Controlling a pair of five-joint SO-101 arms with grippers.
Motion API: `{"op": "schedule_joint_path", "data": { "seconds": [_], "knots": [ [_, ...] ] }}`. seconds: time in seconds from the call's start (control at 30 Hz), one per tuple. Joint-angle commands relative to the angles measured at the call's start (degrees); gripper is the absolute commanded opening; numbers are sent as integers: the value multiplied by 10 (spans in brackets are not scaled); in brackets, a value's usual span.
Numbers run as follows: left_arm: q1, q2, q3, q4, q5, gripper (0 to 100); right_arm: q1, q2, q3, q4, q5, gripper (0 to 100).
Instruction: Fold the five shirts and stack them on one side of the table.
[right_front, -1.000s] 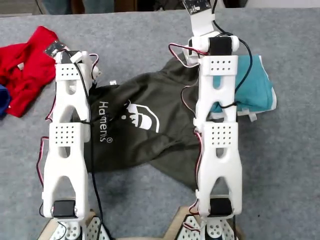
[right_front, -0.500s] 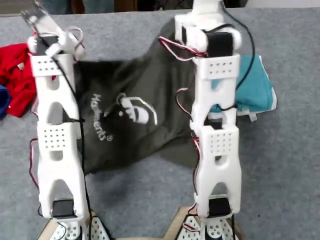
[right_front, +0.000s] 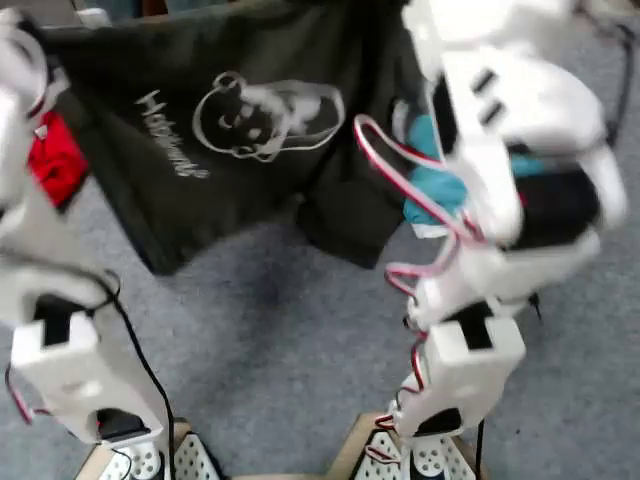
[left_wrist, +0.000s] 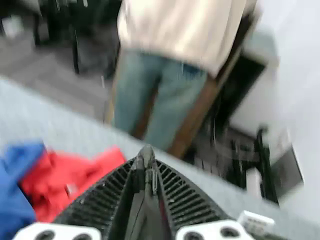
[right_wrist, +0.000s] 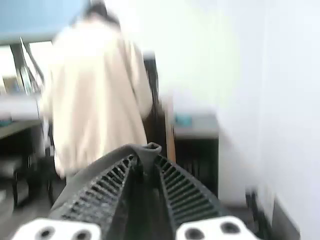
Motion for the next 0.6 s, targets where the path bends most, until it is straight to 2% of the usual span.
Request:
{"op": "schedule_joint_path", "data": {
  "seconds": [0.0, 0.17, 0.3, 0.4, 0.57],
  "knots": [
    [-31, -102, -18, 3, -32, 29, -29, -77, -21, -12, -2, 14],
    [-52, -219, -17, 4, -62, 29, -74, -150, -20, -8, -1, 14],
    [-58, -309, 28, 4, -82, 29, -76, -190, -17, -11, -4, 14],
    [-58, -375, 138, 4, -98, 29, -76, -203, 17, -9, -11, 13],
    [-58, -441, 421, -4, -99, 29, -78, -201, 153, 11, -43, 13]
  ]
}}
